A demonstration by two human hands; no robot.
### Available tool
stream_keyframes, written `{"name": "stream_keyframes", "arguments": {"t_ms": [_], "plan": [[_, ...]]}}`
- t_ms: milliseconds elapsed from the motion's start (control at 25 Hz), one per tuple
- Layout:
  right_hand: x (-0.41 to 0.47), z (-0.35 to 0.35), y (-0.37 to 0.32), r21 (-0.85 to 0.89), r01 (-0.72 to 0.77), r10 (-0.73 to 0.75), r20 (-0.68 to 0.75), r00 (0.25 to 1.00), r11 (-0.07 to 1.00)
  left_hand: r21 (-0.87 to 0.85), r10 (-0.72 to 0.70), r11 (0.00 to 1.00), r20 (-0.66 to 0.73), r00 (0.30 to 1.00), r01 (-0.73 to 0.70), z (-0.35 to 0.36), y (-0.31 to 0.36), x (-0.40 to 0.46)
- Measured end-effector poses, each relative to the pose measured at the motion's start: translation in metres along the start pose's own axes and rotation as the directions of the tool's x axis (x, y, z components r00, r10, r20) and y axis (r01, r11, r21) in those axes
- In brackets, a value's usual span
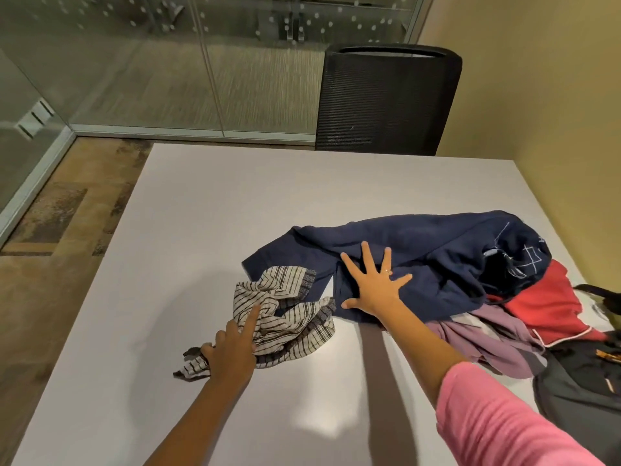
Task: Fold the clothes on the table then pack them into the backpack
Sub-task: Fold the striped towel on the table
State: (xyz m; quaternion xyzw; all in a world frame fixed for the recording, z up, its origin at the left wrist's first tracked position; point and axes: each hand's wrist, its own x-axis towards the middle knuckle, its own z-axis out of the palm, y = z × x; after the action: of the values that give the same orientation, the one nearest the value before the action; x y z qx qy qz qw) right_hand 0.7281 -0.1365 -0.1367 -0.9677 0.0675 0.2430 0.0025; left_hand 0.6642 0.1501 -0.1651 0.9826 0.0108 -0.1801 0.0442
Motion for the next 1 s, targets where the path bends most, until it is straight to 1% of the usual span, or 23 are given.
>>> {"name": "stream_keyframes", "arguments": {"t_ms": [120, 280, 360, 480, 560, 640, 720, 800, 840, 880, 920, 960, 1000], "plan": [[0.015, -0.002, 0.013, 0.010, -0.081, 0.081, 0.049, 0.996, 0.997, -0.017, -0.011, 1.000, 0.013, 1.000, 0.011, -0.003, 0.002, 0.014], [0.032, -0.008, 0.039, 0.073, -0.203, 0.201, 0.037, 0.979, 0.976, -0.056, -0.034, 0.998, 0.028, 0.999, 0.036, -0.006, 0.004, 0.029], [0.038, -0.009, 0.062, 0.089, -0.283, 0.282, 0.029, 0.959, 0.955, -0.080, -0.045, 0.996, 0.026, 0.999, 0.047, -0.007, 0.001, 0.034], [0.040, -0.011, 0.105, 0.129, -0.416, 0.416, 0.030, 0.909, 0.900, -0.092, -0.053, 0.994, 0.026, 0.998, 0.055, -0.005, -0.003, 0.037], [0.040, -0.007, 0.132, 0.131, -0.467, 0.468, 0.022, 0.883, 0.874, -0.089, -0.048, 0.995, 0.024, 0.999, 0.050, -0.004, -0.004, 0.037], [0.038, -0.002, 0.149, 0.097, -0.487, 0.489, 0.001, 0.872, 0.868, -0.093, -0.047, 0.994, 0.026, 0.999, 0.049, -0.004, -0.004, 0.037], [0.036, 0.001, 0.151, 0.071, -0.486, 0.489, -0.037, 0.871, 0.871, -0.102, -0.040, 0.994, 0.022, 0.999, 0.042, -0.003, -0.006, 0.037], [0.032, 0.003, 0.137, 0.082, -0.484, 0.490, -0.086, 0.867, 0.871, -0.113, -0.027, 0.993, 0.017, 0.999, 0.028, -0.002, -0.007, 0.035], [0.029, 0.006, 0.126, 0.094, -0.469, 0.478, -0.140, 0.867, 0.878, -0.118, -0.019, 0.993, 0.016, 1.000, 0.021, -0.002, -0.008, 0.034], [0.027, 0.010, 0.113, 0.095, -0.419, 0.429, -0.239, 0.871, 0.903, -0.121, -0.014, 0.993, 0.015, 1.000, 0.016, -0.001, -0.009, 0.034], [0.022, 0.014, 0.097, 0.089, -0.336, 0.345, -0.346, 0.873, 0.938, -0.124, -0.008, 0.992, 0.017, 1.000, 0.010, -0.001, -0.011, 0.034], [0.016, 0.021, 0.079, 0.104, -0.204, 0.229, -0.433, 0.872, 0.973, -0.135, 0.001, 0.991, 0.013, 1.000, 0.000, -0.001, -0.013, 0.033], [0.010, 0.029, 0.059, 0.163, -0.037, 0.113, -0.484, 0.868, 0.986, -0.159, 0.011, 0.987, 0.004, 1.000, -0.010, 0.000, -0.015, 0.032]]}}
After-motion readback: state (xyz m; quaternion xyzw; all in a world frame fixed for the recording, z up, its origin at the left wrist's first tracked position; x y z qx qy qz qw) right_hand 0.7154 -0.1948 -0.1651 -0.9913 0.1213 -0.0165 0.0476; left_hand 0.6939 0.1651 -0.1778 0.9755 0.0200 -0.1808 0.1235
